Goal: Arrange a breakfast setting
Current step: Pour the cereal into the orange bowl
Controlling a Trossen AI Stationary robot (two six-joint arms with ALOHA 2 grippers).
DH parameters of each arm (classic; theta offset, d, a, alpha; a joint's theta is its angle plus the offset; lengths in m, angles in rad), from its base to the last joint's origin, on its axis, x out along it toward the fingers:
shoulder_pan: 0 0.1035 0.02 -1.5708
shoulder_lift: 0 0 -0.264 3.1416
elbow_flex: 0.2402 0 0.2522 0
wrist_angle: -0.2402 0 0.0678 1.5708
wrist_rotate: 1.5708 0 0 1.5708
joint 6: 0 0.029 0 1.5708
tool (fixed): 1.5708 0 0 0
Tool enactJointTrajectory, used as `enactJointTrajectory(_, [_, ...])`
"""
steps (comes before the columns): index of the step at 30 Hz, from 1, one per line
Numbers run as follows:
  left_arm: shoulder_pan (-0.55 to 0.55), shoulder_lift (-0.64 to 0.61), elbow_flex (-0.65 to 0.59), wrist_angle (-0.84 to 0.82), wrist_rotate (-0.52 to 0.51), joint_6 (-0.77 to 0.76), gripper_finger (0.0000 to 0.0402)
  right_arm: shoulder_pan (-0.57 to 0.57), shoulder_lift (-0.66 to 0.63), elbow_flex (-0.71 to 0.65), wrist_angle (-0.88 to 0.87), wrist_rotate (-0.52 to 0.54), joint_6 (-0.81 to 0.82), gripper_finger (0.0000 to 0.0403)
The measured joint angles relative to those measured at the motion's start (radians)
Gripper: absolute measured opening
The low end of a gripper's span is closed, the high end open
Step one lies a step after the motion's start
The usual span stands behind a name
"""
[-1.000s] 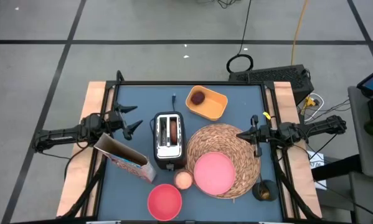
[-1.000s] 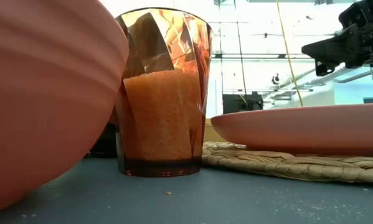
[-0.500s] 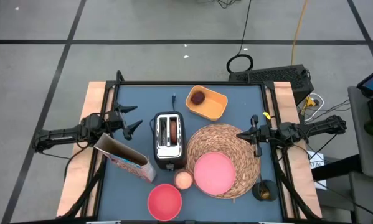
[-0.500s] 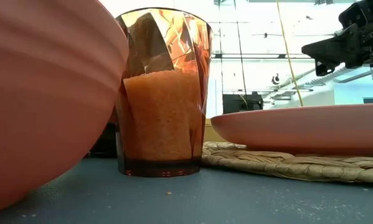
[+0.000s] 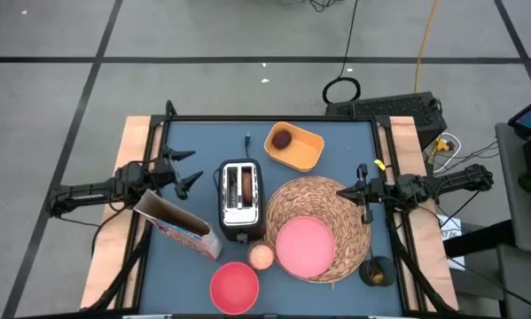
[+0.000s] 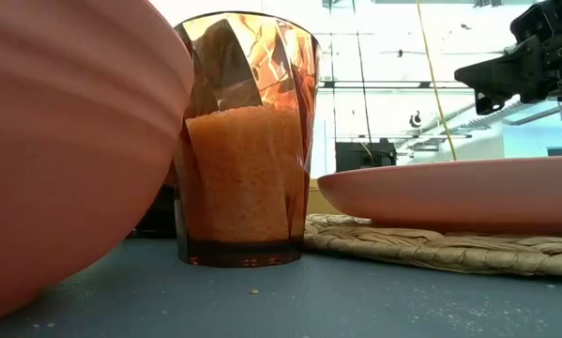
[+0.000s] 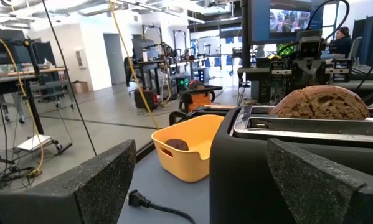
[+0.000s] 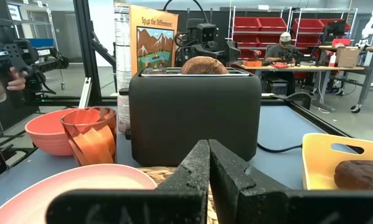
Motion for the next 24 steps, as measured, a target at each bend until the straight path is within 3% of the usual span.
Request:
enactJointTrajectory(19, [0.000,0.000,0.002,0.321,-0.086,0.095,0.0363,0.000,0.000,0.000,0.000,0.000,0.000,0.0000])
enactJointTrajectory(24, [0.000,0.000,0.059,0.324,-0.087,0.131,0.0363,0.000,0.000,0.000,0.000,0.000,0.000,0.0000])
